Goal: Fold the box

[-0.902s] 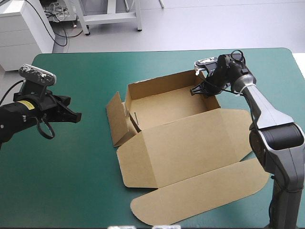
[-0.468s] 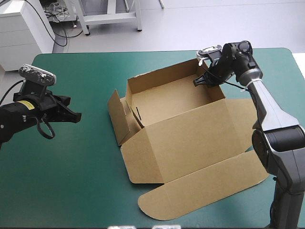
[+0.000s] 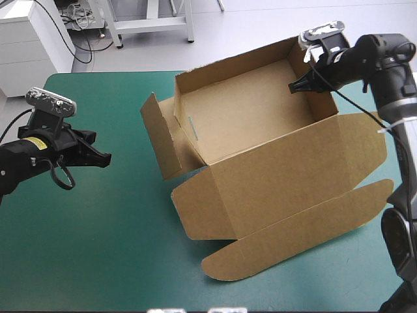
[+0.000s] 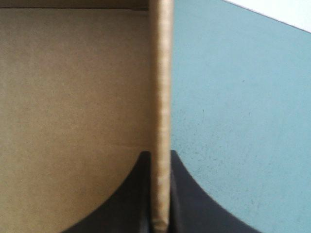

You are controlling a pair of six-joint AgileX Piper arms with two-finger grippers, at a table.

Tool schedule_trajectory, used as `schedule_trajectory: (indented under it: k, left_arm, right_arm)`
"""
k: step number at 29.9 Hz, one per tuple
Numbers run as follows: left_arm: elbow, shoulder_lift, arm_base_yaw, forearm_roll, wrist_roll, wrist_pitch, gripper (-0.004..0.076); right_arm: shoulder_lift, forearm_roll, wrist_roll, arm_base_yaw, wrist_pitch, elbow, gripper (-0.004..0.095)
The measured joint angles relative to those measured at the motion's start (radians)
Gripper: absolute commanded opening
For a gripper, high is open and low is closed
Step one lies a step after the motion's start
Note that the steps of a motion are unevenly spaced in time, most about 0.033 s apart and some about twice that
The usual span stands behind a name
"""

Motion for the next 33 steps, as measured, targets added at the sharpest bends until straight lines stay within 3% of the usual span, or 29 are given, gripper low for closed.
schedule_trajectory:
  k: [6, 13, 18, 27, 33]
  left_arm:
    - [0.000, 0.000, 0.000, 0.000, -0.001, 0.000, -0.0008]
    - [0.000, 0.000, 0.015, 0.000, -0.007, 0.000, 0.0020]
    - [0.004, 0.019, 0.115, -0.063, 0.015, 0.000, 0.0020]
    - [0.128, 0.144, 0.482, -0.645, 0.426, 0.103, 0.0019]
    - [0.262, 0.244, 0.553, -0.835, 0.553, 0.015, 0.0013]
  right_arm:
    - [-0.110, 0.136, -0.045, -0.109, 0.008, 0.001, -0.0022]
    - [-0.186, 0.151, -0.078, -0.195, 0.013, 0.036, -0.0022]
    - [-0.218, 0.163, -0.102, -0.202, 0.016, 0.096, -0.0022]
    - [-0.222, 0.187, -0.117, -0.202, 0.018, 0.119, -0.0022]
    - [-0.222, 0.251, -0.135, -0.202, 0.018, 0.119, -0.0022]
